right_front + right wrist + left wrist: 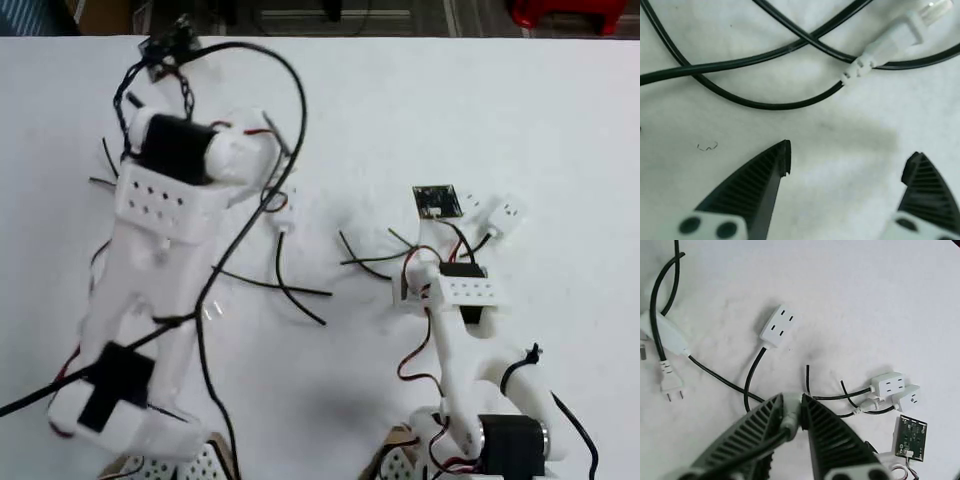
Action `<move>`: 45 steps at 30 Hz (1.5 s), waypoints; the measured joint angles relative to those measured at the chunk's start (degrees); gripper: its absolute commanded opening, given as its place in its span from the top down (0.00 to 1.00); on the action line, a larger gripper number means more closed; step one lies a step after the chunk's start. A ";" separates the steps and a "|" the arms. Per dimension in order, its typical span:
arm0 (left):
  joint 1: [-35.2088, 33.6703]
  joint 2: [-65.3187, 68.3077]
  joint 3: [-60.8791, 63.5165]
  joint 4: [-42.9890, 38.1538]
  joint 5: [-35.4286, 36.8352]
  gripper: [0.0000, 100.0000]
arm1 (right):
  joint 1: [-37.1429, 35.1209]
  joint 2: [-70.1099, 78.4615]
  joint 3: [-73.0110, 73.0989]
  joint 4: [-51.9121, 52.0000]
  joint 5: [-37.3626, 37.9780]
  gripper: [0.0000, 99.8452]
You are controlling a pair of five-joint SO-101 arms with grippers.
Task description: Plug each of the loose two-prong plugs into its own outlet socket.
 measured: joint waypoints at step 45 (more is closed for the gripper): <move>-6.15 -12.04 72.00 -43.96 -77.63 0.97 | -1.58 0.00 0.18 0.00 0.00 0.64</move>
